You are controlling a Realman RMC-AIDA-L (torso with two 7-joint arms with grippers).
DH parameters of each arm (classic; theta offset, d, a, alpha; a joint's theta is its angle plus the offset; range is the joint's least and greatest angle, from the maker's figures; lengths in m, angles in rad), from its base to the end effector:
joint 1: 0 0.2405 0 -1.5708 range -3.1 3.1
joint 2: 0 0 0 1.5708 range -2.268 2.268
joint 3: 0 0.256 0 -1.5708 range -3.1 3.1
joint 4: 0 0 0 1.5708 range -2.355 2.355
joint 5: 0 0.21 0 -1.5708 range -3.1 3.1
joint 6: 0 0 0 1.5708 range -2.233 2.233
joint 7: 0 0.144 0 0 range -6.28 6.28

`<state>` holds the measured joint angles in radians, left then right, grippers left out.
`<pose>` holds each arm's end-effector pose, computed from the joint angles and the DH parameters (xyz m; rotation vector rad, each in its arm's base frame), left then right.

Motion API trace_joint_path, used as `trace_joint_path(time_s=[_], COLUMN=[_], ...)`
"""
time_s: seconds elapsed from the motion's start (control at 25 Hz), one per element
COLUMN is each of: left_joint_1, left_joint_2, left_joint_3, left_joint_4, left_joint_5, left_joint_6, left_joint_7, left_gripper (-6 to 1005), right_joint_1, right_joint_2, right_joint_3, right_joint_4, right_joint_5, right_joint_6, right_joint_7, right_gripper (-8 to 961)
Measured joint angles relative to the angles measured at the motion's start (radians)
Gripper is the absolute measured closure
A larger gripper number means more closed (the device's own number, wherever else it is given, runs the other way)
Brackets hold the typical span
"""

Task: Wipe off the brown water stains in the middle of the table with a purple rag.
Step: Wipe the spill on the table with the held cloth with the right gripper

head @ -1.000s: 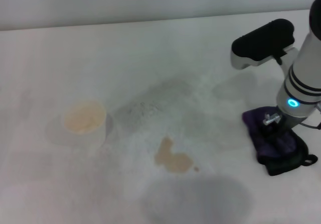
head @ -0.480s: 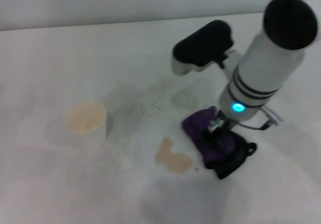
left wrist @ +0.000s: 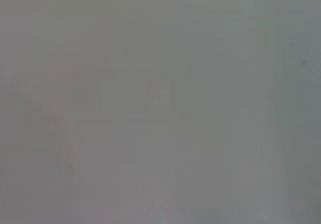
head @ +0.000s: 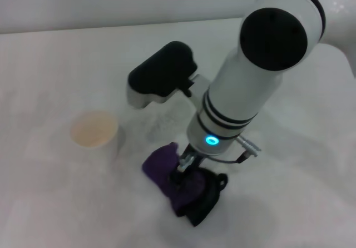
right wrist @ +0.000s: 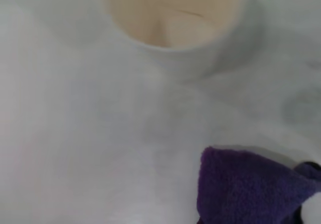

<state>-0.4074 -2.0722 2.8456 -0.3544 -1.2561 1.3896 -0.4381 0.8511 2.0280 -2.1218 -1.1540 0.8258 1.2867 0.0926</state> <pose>-0.3847 0.2934 0.0724 -1.6366 -0.3773 -0.5466 0.1254 0.3092 -0.1225 -2.5957 1.0735 -0.7221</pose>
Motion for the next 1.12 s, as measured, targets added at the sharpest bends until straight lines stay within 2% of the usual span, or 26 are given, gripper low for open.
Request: trace_joint_path(time_s=[0.2,0.44,0.6,0.84,1.0,1.12], left_joint_1=[0.003,0.014,0.024,0.024,0.019,0.017], left_joint_2=[0.0,-0.001,-0.002,-0.002,-0.002,-0.002], left_joint_3=[0.0,0.0,0.0,0.0,0.0,0.0], left_joint_4=[0.002,0.008,0.008,0.008,0.008,0.008], left_joint_5=[0.0,0.0,-0.003,-0.004,-0.005,-0.005], left_joint_6=[0.002,0.003,0.003,0.004,0.005,0.005], left_joint_7=[0.001,0.001,0.001,0.001,0.001,0.001], left_gripper=[106,106,106,106,106,106], right_joint_1=[0.023,0.027,0.012,-0.044,-0.045,-0.037], right_joint_2=[0.0,0.0,-0.002,-0.002,-0.001,-0.001], right_joint_3=[-0.043,-0.041,0.004,0.128,0.13,0.091], right_joint_4=[-0.013,0.047,0.065,0.01,0.021,0.022], right_joint_5=[0.046,0.0,-0.103,-0.269,-0.265,-0.19], right_joint_6=[-0.023,-0.025,0.001,0.09,0.08,0.045], right_joint_7=[-0.004,0.004,0.037,0.043,0.04,0.026], right_gripper=[861,863,864,864,864,865])
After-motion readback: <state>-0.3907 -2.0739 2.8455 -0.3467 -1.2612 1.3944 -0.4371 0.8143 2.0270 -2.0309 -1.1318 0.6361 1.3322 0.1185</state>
